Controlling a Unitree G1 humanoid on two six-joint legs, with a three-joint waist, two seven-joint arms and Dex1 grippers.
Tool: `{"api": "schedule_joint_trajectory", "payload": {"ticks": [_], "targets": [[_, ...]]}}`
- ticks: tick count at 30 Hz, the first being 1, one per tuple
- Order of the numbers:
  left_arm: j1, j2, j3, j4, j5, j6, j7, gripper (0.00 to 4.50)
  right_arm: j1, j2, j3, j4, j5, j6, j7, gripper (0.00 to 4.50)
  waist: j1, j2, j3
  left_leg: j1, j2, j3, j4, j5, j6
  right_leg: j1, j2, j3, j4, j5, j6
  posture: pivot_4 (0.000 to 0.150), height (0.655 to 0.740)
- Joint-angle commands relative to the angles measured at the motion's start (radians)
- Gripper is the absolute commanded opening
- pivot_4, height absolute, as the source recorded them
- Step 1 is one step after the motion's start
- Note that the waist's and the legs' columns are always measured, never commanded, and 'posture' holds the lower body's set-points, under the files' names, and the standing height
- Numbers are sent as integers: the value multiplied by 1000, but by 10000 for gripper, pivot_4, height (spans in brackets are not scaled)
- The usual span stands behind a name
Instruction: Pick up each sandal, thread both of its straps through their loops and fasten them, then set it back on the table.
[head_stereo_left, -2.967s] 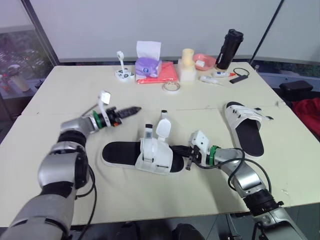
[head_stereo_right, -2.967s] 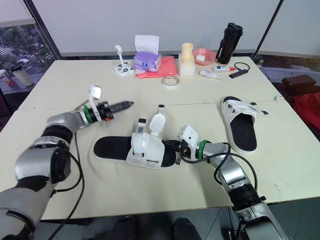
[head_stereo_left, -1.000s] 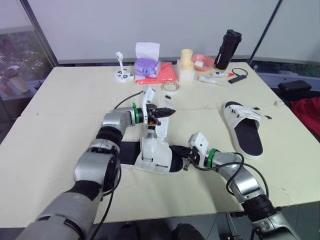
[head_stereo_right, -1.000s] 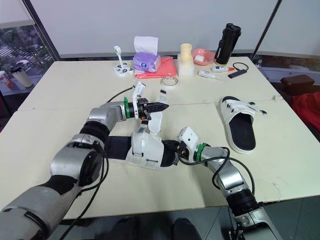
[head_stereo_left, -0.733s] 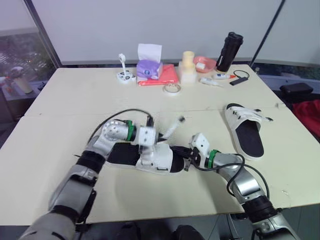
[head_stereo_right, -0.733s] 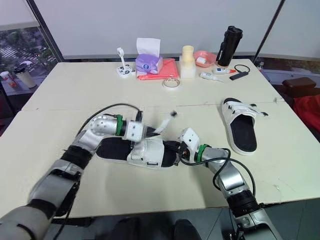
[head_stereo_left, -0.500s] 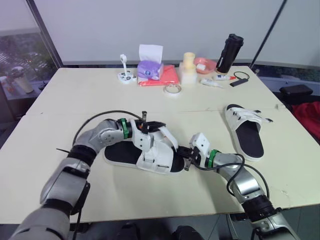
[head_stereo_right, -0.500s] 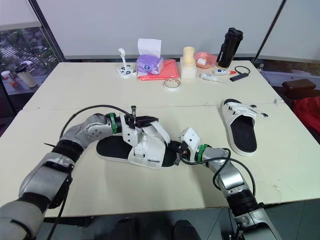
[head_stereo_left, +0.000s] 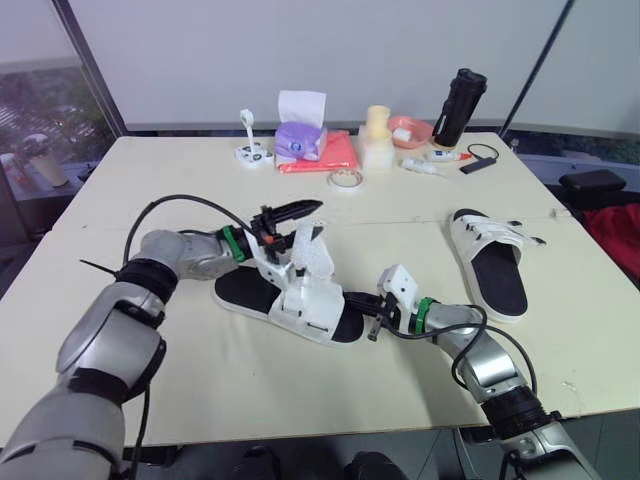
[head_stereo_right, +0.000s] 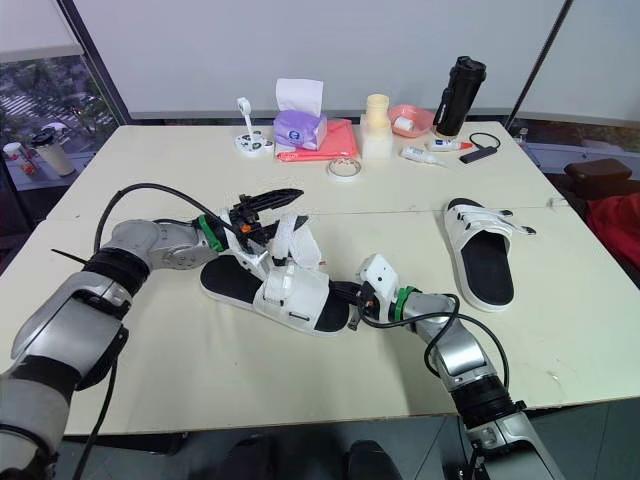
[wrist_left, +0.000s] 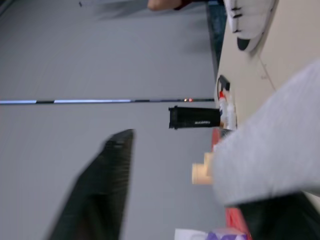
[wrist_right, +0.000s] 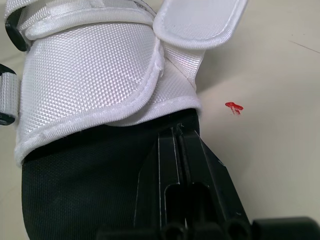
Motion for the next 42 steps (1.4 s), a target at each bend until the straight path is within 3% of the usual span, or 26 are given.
{"api": "schedule_joint_trajectory", "payload": {"ticks": [1, 6, 13, 21, 25, 31, 32, 34, 37, 42], "targets": [[-21, -8, 32, 55, -141, -58, -111, 40185, 56, -14, 53, 116, -69, 52, 2, 0, 0, 0, 0, 0, 0, 0, 0, 0, 0, 0, 0, 0, 0, 0, 0, 1500, 7400], [23, 45, 42, -39, -234, -128, -225, 40185, 45, -11, 55, 139, -74, 40, 5, 0, -1, 0, 0, 0, 0, 0, 0, 0, 0, 0, 0, 0, 0, 0, 0, 1500, 7400], [115, 190, 93, -321, -173, -147, -179, 40185, 35, -4, 59, 169, -79, 18, 8, 0, 0, -2, -1, 1, 2, 0, 0, 0, 0, 1, -1, 0, 0, 0, 0, 1500, 7400], [298, 213, 138, -665, -413, -148, -384, 40185, 7, 14, 65, 221, -86, -6, 11, 0, -3, -2, -7, 4, 4, 0, 0, 1, 1, 4, -1, 0, 1, 1, -1, 1500, 7400], [390, 253, 146, -682, -471, -124, -487, 40185, 0, 21, 64, 234, -88, -14, 11, 0, -5, -1, -7, 8, 5, 0, 0, 1, 2, 7, -1, 0, 1, 1, -2, 1500, 7400], [514, 322, 223, -664, -492, -136, -528, 40185, 5, 17, 56, 248, -89, -25, 12, 0, -8, -1, -7, 18, 5, 0, -3, 1, 2, 17, -1, 1, -2, 1, -3, 1500, 7400], [524, 320, 232, -661, -544, -95, -553, 40185, 7, 17, 56, 248, -89, -27, 11, 0, -6, -1, -7, 18, 5, 0, -3, 1, 2, 18, -2, 1, -2, 1, -3, 1500, 7400], [533, 292, 237, -688, -783, 125, -699, 40185, 11, 17, 55, 248, -89, -28, 11, 0, -2, -1, -7, 19, 5, 0, -3, 1, 2, 19, -2, 1, -2, 1, -3, 1500, 7400], [526, 229, 262, -865, -1174, 611, -957, 40185, 13, 18, 53, 247, -90, -26, 11, 0, -2, -2, -7, 19, 6, 0, -3, 1, 2, 19, -2, -1, -2, 1, -3, 1500, 7400], [490, 186, 362, -1176, -1642, 1341, -1057, 40185, 9, 21, 53, 253, -91, -26, 13, 0, -8, -2, -8, 18, 6, -1, -4, 1, 2, 19, -1, 0, -2, 1, -3, 1500, 7400]]}}
